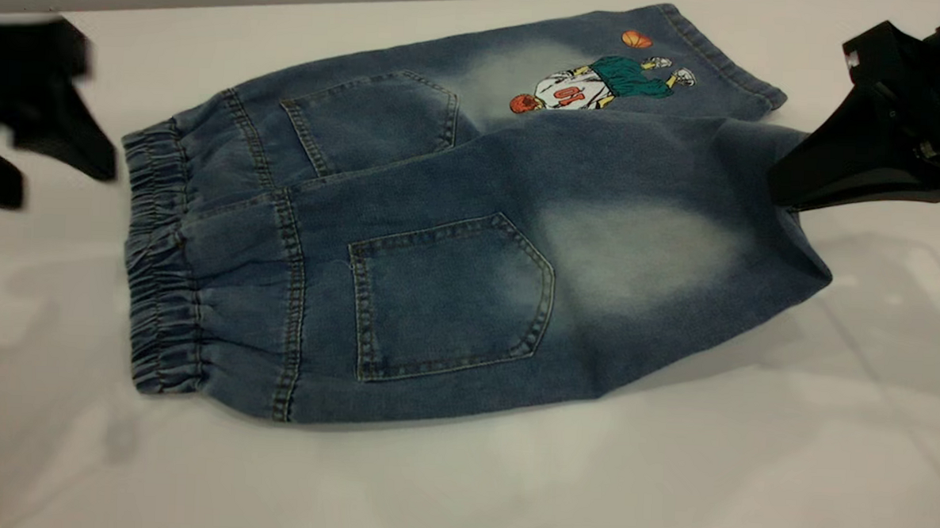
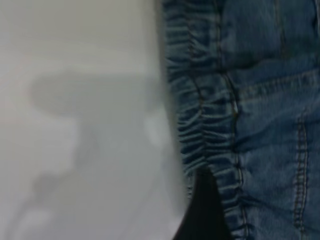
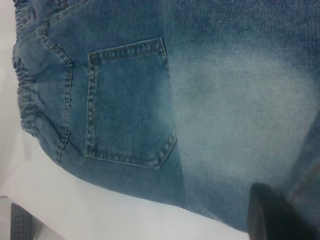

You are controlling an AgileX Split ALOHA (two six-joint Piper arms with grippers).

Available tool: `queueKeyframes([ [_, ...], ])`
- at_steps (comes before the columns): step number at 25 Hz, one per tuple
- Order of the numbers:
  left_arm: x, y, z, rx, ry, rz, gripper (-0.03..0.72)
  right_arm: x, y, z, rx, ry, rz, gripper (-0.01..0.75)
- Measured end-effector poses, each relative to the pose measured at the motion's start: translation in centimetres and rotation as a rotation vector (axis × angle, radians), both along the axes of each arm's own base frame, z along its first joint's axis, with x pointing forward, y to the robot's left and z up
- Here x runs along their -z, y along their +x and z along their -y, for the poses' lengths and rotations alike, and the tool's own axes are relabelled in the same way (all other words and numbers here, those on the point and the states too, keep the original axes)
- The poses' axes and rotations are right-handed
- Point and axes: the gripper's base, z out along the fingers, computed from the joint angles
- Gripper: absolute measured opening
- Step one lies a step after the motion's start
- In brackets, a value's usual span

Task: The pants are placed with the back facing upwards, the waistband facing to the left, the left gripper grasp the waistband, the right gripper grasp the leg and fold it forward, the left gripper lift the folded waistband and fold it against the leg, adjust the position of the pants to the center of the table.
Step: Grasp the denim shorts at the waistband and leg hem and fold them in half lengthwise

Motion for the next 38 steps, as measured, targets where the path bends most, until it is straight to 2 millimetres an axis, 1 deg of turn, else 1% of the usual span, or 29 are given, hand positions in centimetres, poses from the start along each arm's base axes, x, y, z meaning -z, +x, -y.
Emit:
queueKeyframes([
  [2,1.1,0.0,0.8,0.011,-0.004,-0.032,0.499,0.0,0.0,0.0,0.000,0.000,0.000,0.008],
  [5,2.8,0.0,1.6,0.019,-0.002,-0.094,0.499,0.0,0.0,0.0,0.000,0.001,0.000,0.008],
  [9,4.4,-0.4,2.4,0.051,0.013,-0.161,0.499,0.0,0.0,0.0,0.000,0.001,0.000,0.008],
  [17,4.9,-0.7,2.6,0.070,0.021,-0.196,0.499,0.0,0.0,0.0,0.000,0.001,0.001,0.008],
  [23,6.1,-1.7,2.4,0.079,0.039,-0.264,0.499,0.0,0.0,0.0,-0.001,0.002,0.001,0.009],
  [29,6.2,-1.2,2.2,0.089,0.058,-0.197,0.499,0.0,0.0,0.0,-0.001,0.003,0.001,0.011],
  [38,8.5,-1.2,2.1,0.078,0.082,-0.243,0.499,-0.1,0.0,-0.1,-0.005,0.009,0.000,0.011],
])
